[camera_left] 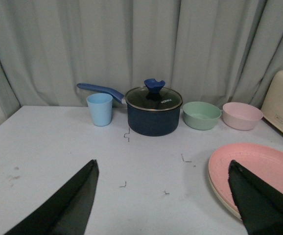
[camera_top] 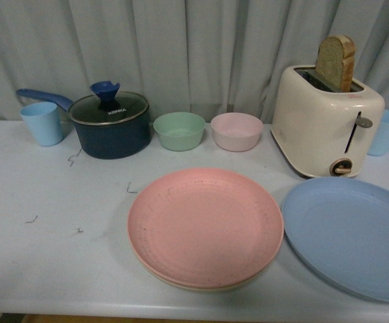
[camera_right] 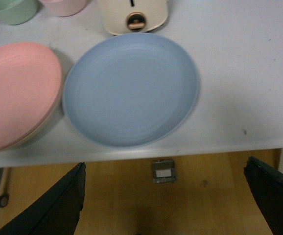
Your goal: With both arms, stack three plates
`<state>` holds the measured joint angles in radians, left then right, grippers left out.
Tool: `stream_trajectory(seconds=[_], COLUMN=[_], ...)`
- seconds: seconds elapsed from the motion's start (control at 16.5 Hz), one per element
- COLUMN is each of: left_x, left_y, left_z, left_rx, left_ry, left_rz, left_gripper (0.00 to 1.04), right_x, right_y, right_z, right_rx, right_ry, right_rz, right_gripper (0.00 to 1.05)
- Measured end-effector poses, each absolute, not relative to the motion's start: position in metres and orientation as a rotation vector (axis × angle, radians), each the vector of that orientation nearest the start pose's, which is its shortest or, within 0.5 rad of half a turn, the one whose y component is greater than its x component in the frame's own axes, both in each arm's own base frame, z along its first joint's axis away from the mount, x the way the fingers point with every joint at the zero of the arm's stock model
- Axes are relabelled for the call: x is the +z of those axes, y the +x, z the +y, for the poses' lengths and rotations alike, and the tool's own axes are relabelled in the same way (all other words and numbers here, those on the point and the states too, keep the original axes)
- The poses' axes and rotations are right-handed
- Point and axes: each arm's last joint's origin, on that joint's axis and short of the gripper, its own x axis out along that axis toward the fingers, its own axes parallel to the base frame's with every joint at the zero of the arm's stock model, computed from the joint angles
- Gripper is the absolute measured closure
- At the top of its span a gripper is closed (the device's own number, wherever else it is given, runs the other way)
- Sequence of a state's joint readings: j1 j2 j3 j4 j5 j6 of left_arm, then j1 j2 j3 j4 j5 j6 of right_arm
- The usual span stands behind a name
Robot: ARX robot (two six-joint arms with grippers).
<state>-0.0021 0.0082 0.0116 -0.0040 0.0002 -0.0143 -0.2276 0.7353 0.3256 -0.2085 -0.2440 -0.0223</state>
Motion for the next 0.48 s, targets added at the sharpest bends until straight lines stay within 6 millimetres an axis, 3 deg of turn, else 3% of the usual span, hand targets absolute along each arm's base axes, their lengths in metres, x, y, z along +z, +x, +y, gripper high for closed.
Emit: stream_trajectory(seconds=[0.3, 0.48], left_x=[0.166, 0.166], left_y=[0.098, 0.098], left_z=[0.000, 0.000], left_rx=[-0.002, -0.002], left_ry=[-0.014, -0.013], left_rz=[0.000, 0.000], left_gripper=[0.06, 0.07], right_x=[0.182, 0.176], right_y=[0.183, 0.203], right_z=[-0.045, -0.055], right_rx=[-0.004, -0.012], right_ry=[0.118, 0.129], right_rz=[0.676, 0.733], right_gripper=[0.06, 0.06])
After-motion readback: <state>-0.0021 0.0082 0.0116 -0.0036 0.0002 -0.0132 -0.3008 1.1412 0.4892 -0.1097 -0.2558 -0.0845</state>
